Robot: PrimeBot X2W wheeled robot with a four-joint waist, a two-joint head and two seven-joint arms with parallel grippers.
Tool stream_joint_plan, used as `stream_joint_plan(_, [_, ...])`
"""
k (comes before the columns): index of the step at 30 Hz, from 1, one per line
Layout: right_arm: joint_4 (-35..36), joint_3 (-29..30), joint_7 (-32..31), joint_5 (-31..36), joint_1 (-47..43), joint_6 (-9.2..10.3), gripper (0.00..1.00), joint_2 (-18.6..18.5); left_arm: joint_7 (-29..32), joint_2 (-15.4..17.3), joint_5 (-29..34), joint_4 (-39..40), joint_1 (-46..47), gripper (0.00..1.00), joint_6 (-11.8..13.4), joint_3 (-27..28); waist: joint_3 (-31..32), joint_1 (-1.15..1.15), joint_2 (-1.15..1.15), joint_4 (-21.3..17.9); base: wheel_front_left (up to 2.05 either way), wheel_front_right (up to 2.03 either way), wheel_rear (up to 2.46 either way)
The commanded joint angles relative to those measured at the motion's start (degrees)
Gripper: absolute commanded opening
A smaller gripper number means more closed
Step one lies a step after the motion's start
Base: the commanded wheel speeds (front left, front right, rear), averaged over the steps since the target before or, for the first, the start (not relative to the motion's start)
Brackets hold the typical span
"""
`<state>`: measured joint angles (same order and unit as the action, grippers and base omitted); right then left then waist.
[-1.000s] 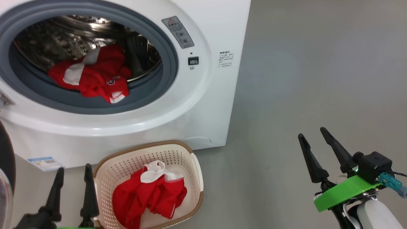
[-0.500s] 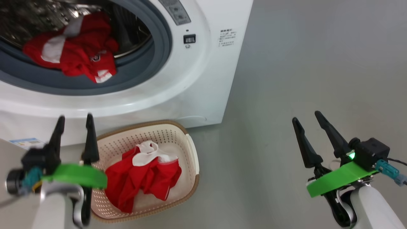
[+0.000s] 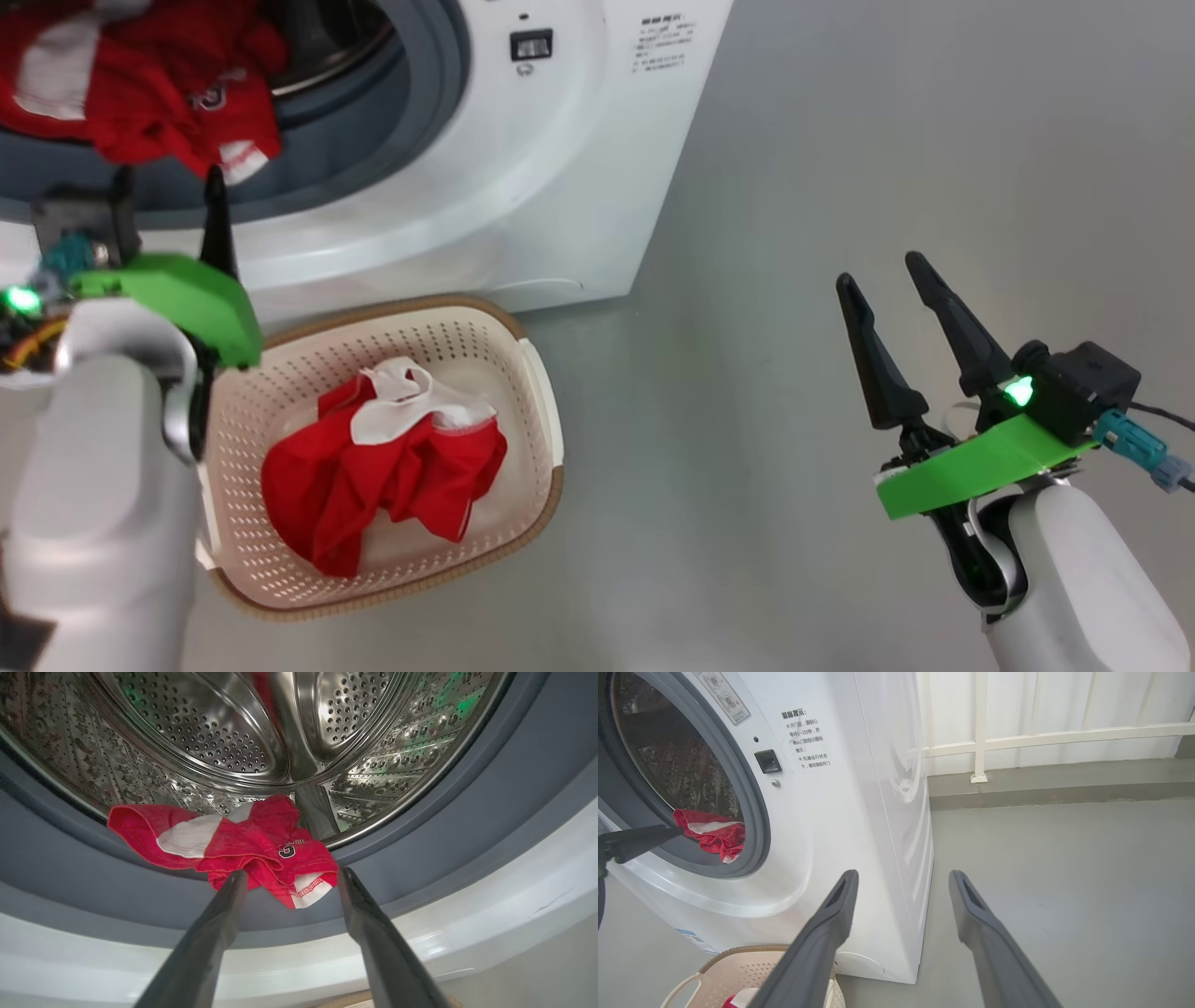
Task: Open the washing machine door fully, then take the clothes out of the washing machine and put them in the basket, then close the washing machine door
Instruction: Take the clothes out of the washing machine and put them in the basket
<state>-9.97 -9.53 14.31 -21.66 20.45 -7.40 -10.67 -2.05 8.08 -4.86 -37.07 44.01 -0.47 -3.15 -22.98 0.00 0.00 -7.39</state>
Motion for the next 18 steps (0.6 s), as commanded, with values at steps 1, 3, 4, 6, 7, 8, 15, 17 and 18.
stream_joint_plan(1, [1.45,-1.38,0.69,0.21,0.81,-0.09,1.0,0.35,0.85,3.31,1.45,-1.9,3.84,1.0,0.96,0.68,-1.98,0.0,0.0,-1.06,0.0,0.0,0.0])
stream_joint_plan(3, [1.51,-1.46,0.69,0.16,1.3,-0.09,1.0,0.52,1.74,4.0,2.62,-5.06,6.54,1.0,1.81,-0.05,-2.68,0.0,0.0,-1.35,0.0,0.0,0.0])
stream_joint_plan(4, [1.52,-1.53,0.69,0.13,1.51,-0.09,1.0,0.58,2.15,4.44,3.05,-6.65,7.93,1.0,2.05,-0.3,-3.02,0.0,0.0,-1.52,0.0,0.0,0.0])
stream_joint_plan(6, [1.53,-1.55,0.69,0.05,1.95,-0.09,1.0,0.67,2.87,5.2,3.67,-9.78,10.75,1.0,2.4,-0.72,-3.68,0.0,0.0,-1.8,0.0,0.0,0.0])
stream_joint_plan(7, [1.52,-1.53,0.69,0.04,2.14,-0.09,1.0,0.74,3.1,5.49,3.99,-11.31,12.09,1.0,2.56,-0.98,-3.88,0.0,0.0,-1.9,0.0,0.0,0.0])
stream_joint_plan(8, [1.52,-1.59,0.69,0.04,2.34,-0.09,1.0,0.84,3.55,5.73,4.22,-12.86,13.37,1.0,2.64,-1.21,-4.19,0.0,0.0,-2.08,0.0,0.0,0.0])
stream_joint_plan(15, [1.52,-2.38,0.69,-0.04,3.54,-0.09,1.0,1.93,5.21,7.39,5.85,-21.87,20.84,1.0,3.84,-2.83,-5.46,0.0,0.0,-3.68,0.0,0.0,0.0])
stream_joint_plan(17, [1.5,-2.8,0.69,-0.11,3.83,-0.09,1.0,2.24,5.58,7.96,6.14,-24.15,22.56,1.0,4.39,-3.09,-5.78,0.0,0.0,-4.26,0.0,0.0,0.0])
stream_joint_plan(18, [1.5,-2.8,0.69,-0.11,3.83,-0.09,1.0,2.24,5.58,7.96,6.14,-24.15,22.56,1.0,4.39,-3.09,-5.78,0.0,0.0,-4.26,0.0,0.0,0.0])
